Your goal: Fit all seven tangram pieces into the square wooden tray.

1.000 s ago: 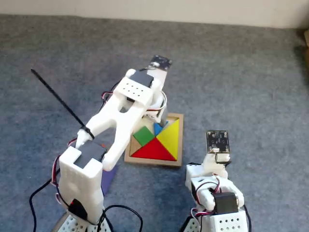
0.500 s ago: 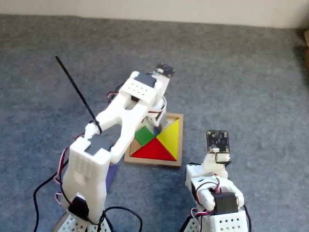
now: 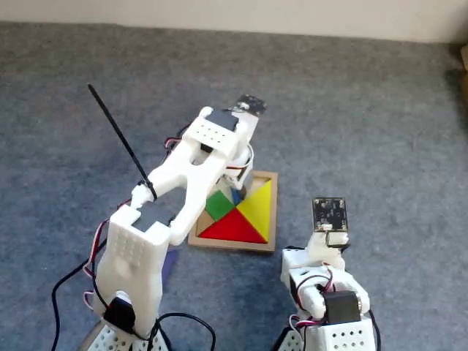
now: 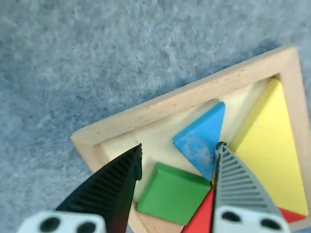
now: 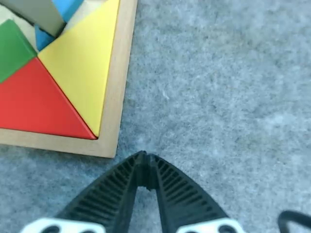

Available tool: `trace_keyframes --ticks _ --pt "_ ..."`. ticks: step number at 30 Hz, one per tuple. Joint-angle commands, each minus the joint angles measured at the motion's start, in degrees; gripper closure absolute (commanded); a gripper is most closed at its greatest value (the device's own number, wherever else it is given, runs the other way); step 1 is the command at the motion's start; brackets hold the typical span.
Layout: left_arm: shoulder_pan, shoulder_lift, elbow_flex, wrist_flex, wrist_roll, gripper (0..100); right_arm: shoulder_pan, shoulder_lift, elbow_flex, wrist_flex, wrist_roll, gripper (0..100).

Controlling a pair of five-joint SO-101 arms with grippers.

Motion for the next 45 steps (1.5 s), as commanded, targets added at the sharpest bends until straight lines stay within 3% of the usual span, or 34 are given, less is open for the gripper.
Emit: trace_keyframes --ticks 1,20,31,39,45 --pt "0.7 0.4 -2.8 -1.9 -0.5 77 0.5 -0.7 7.2 0.3 0.5 99.2" --pt "1.9 12.5 -18.8 8.1 -0.4 77 0.5 -0.7 7.2 0.3 0.5 99.2" --pt "4.6 12.5 -18.5 8.0 -0.2 99 0.5 -0.7 7.2 0.3 0.5 99.2" --pt "4.6 10.9 -21.4 10.5 0.1 99 0.6 -0.7 7.2 0.3 0.5 99.2" --pt "2.8 8.6 -23.3 12.5 5.4 99 0.6 -0.7 7.2 0.3 0.5 99.2"
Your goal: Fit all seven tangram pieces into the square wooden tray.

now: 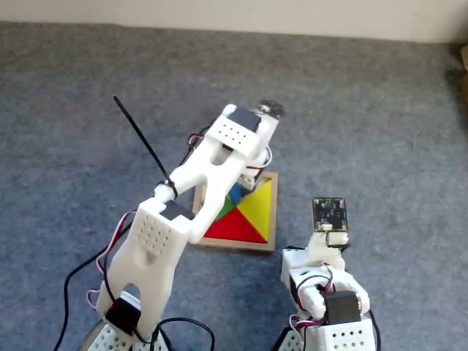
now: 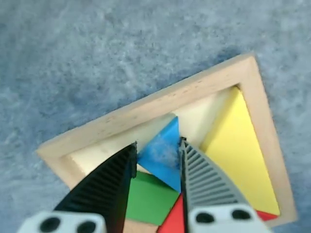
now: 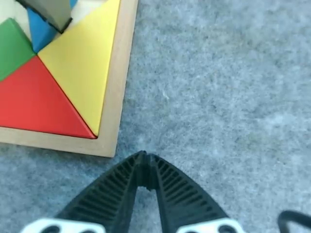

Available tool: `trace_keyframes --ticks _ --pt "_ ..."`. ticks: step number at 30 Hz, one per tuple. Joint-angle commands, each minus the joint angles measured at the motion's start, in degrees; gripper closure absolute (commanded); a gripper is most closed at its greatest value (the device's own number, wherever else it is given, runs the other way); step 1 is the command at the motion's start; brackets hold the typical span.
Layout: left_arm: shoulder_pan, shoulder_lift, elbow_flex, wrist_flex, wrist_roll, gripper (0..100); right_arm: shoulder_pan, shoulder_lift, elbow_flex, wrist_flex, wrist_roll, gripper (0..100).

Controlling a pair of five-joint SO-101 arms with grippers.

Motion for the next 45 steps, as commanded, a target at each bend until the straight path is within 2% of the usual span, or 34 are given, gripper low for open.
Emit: trace_keyframes --ticks 1,10,13,16,21,23,32,38,45 --pt "-1.2 -4.9 -3.3 2.1 1.9 99 0.6 -0.7 7.2 0.3 0.5 99.2" --pt "-1.3 -10.3 -3.4 7.1 1.6 99 0.6 -0.7 7.2 0.3 0.5 99.2" --pt "-2.6 -10.5 -3.4 8.3 4.4 99 0.6 -0.7 7.2 0.3 0.5 99.2" --pt "-3.5 -10.4 -3.4 8.3 11.4 99 0.6 -0.7 7.2 0.3 0.5 99.2" --pt "-5.2 -10.7 -3.4 8.4 30.1 99 0.6 -0.7 7.2 0.3 0.5 99.2" --pt "-5.6 -10.8 -3.4 8.4 33.6 99 0.6 -0.7 7.2 0.3 0.5 99.2" --pt "-7.2 -15.4 -4.5 10.8 33.4 99 0.6 -0.7 7.2 0.3 0.5 99.2" --pt "-4.0 -26.9 7.7 10.8 24.6 99 0.6 -0.7 7.2 0.3 0.5 99.2" --pt "0.5 -41.6 29.4 9.8 20.3 99 0.6 -0.7 7.2 0.3 0.5 99.2"
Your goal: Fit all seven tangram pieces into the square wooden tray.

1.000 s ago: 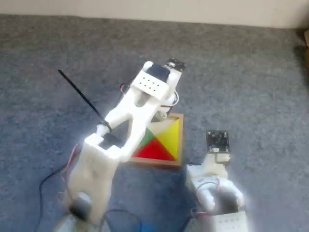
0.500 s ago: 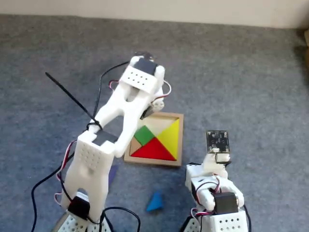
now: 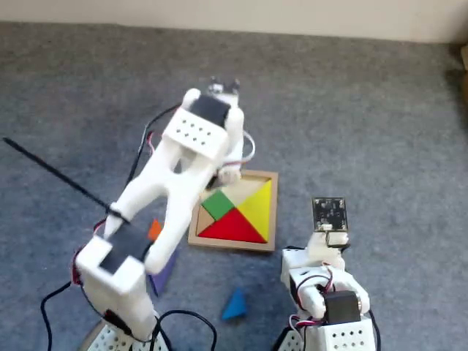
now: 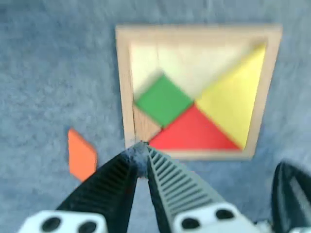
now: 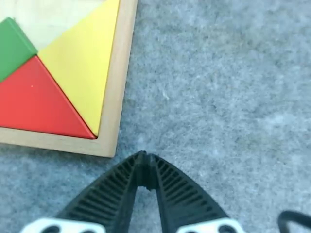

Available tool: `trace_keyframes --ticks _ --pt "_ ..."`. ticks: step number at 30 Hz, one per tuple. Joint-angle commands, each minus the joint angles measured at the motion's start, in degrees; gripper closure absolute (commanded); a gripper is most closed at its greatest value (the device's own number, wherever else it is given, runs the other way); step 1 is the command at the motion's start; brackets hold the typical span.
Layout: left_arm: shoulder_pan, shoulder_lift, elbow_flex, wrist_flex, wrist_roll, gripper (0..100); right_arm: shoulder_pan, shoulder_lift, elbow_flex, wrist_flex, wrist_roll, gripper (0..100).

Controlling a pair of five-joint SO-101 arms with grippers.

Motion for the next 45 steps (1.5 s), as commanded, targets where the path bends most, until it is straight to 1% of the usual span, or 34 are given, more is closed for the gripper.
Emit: trace_keyframes --ticks 1,7,10,13,17,22,25,28,31,33,37,39,41,45 --pt "3.6 -11.9 12.2 -1.7 -1.3 99 0.6 -0.7 7.1 0.3 0.5 99.2" --pt "5.3 -24.1 29.8 -12.1 -3.7 99 0.5 -0.7 7.1 0.3 0.5 99.2" --pt "7.8 -28.4 38.2 -16.1 -6.6 99 0.5 -0.7 7.1 0.4 0.5 99.2" --pt "11.0 -31.7 44.5 -18.7 -7.6 99 0.5 -0.7 7.1 0.5 0.5 99.2" --pt "14.5 -34.9 48.6 -19.6 -7.6 99 0.6 -0.7 7.1 0.5 0.5 99.2" --pt "17.7 -37.8 50.7 -19.2 -7.6 99 0.6 -0.7 7.1 0.2 0.5 99.2" --pt "21.0 -38.4 52.7 -19.2 -7.8 99 0.6 -0.7 7.1 0.1 0.5 99.2" --pt "24.8 -38.5 54.6 -19.3 -11.4 99 0.6 -0.7 7.1 0.1 0.5 99.2" --pt "26.3 -38.1 55.5 -19.5 -12.2 99 0.6 -0.7 7.2 0.1 0.5 99.2" --pt "26.2 -38.1 55.5 -19.2 -12.3 94 0.6 -0.7 7.2 0.1 0.5 99.2" --pt "26.3 -38.1 55.9 -18.5 -12.0 75 0.6 -0.7 7.3 0.1 0.5 99.2" --pt "26.7 -38.1 57.0 -18.4 -12.0 67 0.6 -0.7 7.3 0.1 0.5 99.2" --pt "26.7 -38.1 58.2 -18.4 -12.3 65 0.6 -0.7 7.3 0.1 0.5 99.2" --pt "26.7 -38.0 59.3 -18.4 -12.5 67 0.6 -0.7 7.3 0.1 0.5 99.2"
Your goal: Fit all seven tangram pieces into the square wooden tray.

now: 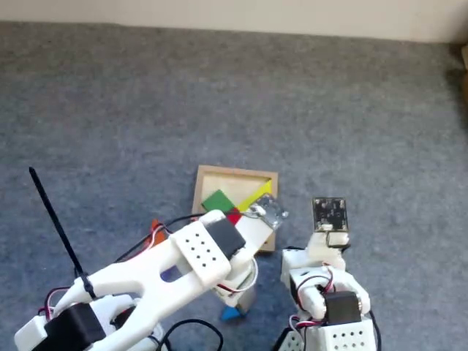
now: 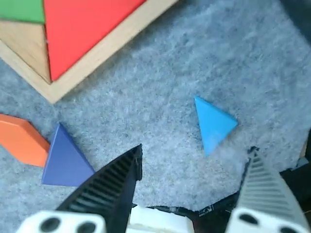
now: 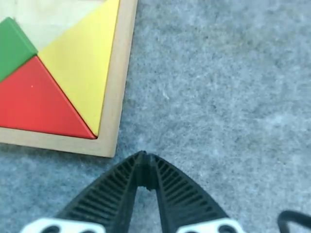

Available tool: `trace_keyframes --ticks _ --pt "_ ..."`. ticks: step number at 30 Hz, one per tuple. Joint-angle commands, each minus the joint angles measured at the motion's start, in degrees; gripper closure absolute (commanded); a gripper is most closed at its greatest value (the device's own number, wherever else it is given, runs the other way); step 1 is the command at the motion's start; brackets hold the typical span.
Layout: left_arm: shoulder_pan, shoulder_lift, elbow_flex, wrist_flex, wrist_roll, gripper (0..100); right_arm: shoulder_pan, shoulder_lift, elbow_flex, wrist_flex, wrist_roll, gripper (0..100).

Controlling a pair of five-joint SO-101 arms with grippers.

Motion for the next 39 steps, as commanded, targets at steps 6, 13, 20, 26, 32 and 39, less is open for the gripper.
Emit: trace_keyframes --ticks 6,13,20,26,32,39 --pt "1.0 -1.3 0.1 0.5 -0.5 68 1.1 -0.7 7.1 0.1 0.5 99.2" --pt "0.9 10.9 -0.6 -3.2 -0.2 68 12.2 -0.7 5.6 -4.7 0.5 99.2" --pt "1.2 21.0 -8.7 -1.3 1.4 68 14.3 -0.7 5.7 -6.8 0.5 99.2" --pt "2.7 25.0 -10.3 -1.6 1.5 68 14.3 -0.7 5.7 -6.8 0.5 99.2" --pt "2.5 30.9 -10.4 -4.5 4.5 68 14.3 -0.7 5.7 -6.8 0.5 99.2" --pt "2.5 30.9 -12.4 -4.3 5.1 68 14.3 -0.7 5.7 -6.8 0.5 99.2"
